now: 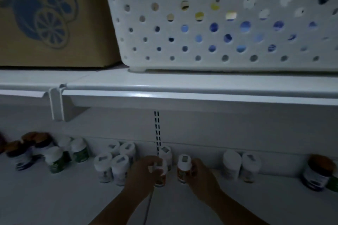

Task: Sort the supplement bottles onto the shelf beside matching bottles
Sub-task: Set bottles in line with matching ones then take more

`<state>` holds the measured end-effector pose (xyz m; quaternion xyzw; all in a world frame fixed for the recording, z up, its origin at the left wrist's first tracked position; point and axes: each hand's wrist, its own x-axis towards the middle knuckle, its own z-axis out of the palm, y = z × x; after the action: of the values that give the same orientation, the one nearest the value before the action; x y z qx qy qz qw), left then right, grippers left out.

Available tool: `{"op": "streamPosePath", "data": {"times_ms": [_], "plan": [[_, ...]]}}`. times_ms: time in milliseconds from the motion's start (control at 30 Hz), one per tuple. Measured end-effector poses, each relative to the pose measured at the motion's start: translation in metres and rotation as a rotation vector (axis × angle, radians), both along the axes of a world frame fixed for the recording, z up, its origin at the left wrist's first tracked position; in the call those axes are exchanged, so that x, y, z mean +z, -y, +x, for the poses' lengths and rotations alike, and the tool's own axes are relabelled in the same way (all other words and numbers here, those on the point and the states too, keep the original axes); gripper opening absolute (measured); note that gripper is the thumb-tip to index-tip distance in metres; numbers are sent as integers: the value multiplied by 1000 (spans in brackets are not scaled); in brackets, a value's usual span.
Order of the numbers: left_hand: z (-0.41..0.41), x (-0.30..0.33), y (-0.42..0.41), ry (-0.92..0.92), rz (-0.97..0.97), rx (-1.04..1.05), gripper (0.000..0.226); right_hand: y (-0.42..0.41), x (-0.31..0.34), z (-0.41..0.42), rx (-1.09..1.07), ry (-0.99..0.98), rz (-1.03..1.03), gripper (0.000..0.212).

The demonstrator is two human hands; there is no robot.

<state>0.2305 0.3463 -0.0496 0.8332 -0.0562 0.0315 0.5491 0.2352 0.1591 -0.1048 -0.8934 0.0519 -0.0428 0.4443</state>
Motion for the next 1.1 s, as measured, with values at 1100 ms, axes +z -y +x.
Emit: {"op": "streamPosePath", "data": {"times_ms": [1100], "plan": [[-71,-23,344,447,394,-753,60,267,5,-228,-332,-59,-511,55]]}}
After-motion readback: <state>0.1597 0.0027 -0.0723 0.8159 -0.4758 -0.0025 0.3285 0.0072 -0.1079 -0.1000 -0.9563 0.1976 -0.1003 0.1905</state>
